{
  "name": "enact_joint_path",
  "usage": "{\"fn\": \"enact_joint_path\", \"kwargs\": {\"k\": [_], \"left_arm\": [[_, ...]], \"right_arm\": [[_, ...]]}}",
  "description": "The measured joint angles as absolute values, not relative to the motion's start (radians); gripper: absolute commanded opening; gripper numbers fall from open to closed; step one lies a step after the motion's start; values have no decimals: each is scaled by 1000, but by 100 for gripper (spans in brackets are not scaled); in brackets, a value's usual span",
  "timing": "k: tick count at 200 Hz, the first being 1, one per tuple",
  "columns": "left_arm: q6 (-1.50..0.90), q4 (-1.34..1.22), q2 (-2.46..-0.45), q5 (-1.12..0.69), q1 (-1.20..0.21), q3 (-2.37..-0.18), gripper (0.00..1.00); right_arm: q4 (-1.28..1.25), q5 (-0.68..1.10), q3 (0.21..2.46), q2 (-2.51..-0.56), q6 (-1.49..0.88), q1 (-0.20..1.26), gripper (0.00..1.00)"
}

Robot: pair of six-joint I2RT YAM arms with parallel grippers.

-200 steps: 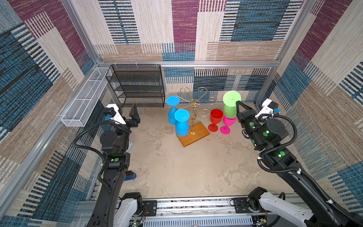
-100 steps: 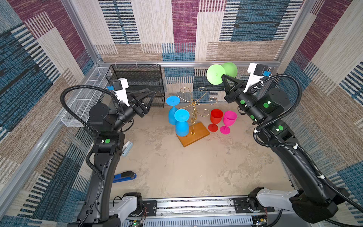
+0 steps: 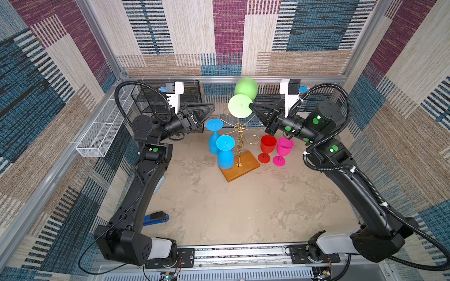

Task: Take the wine glass off the wine glass rack
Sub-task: Pick up the wine glass from the wine glass rack.

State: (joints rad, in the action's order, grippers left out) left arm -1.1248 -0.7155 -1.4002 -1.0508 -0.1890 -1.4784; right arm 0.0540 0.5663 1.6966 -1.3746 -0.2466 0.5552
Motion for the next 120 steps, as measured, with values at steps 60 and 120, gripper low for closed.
{"fn": "enact_joint_path", "kwargs": {"k": [60,120], "left_arm": [[-1153,-737,-1418,-1082,-239,-1487,48],[-1093,-668,-1396,-1074,-260,-1466,26]], "right_arm": [[3,614,1692,-1412,-280,588,0],[-16,617,1705,-1459,-289,627,0]]}}
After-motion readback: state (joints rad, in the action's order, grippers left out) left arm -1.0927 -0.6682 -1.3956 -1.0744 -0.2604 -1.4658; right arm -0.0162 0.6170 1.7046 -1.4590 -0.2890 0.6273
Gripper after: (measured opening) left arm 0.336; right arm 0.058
